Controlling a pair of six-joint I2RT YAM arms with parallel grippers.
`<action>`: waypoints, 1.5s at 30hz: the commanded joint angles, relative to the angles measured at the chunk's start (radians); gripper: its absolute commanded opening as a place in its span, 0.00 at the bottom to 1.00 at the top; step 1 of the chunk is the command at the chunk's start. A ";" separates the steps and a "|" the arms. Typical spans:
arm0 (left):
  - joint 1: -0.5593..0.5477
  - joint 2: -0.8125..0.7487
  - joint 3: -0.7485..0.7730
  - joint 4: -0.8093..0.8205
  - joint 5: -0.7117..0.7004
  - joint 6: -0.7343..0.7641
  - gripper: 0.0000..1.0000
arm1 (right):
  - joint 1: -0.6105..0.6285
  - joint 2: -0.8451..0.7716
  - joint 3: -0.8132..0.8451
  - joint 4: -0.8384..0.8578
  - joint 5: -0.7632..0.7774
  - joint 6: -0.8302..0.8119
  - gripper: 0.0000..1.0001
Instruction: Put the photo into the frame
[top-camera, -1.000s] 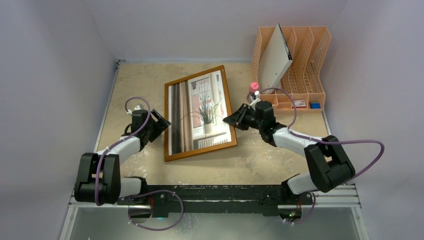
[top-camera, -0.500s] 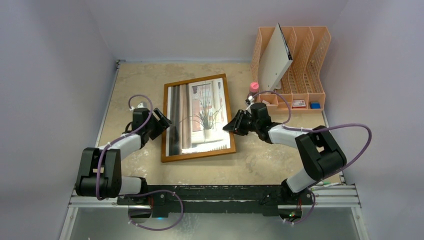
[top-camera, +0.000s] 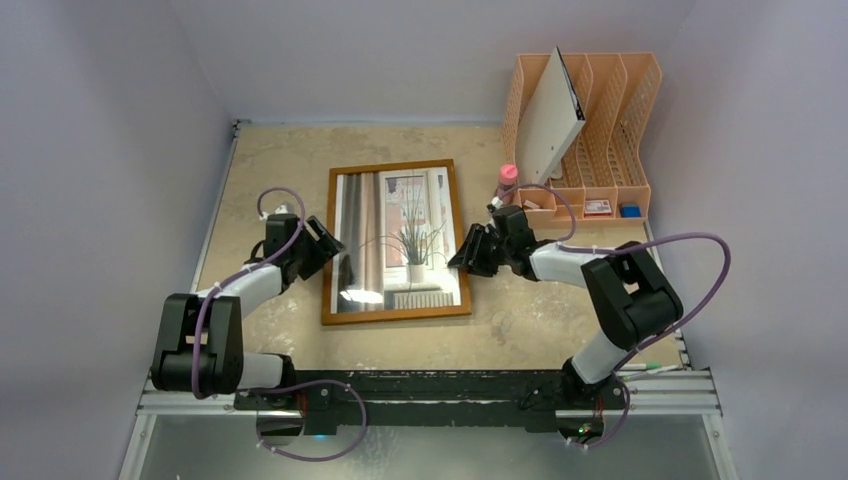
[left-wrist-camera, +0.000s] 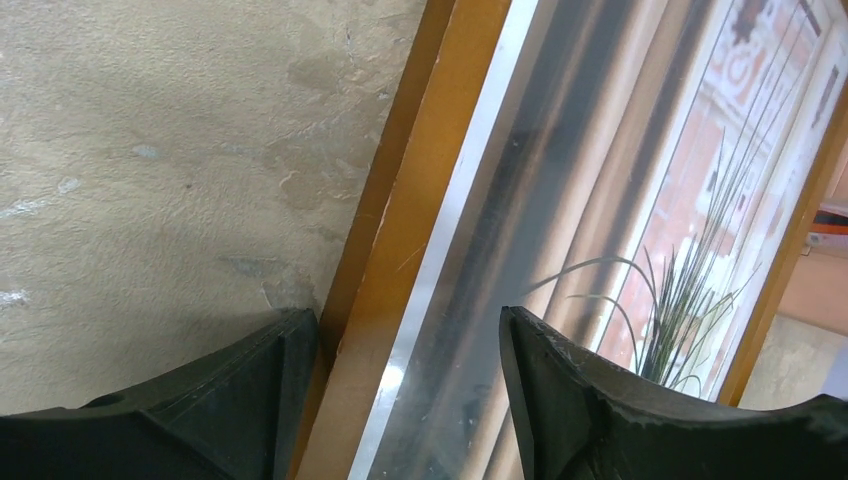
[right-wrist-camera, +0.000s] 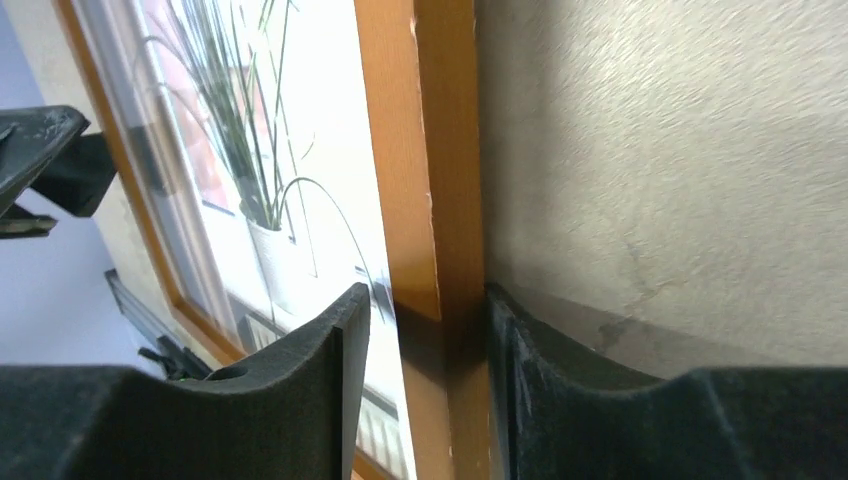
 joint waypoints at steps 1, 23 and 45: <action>0.001 0.013 0.013 -0.131 -0.025 0.024 0.70 | 0.003 -0.014 0.010 -0.101 0.085 -0.042 0.50; 0.000 -0.422 0.241 -0.500 -0.133 0.108 0.71 | 0.003 -0.538 0.072 -0.419 0.464 -0.094 0.62; -0.001 -0.760 0.912 -1.169 -0.377 0.406 0.74 | 0.003 -1.081 0.428 -0.894 1.009 -0.211 0.99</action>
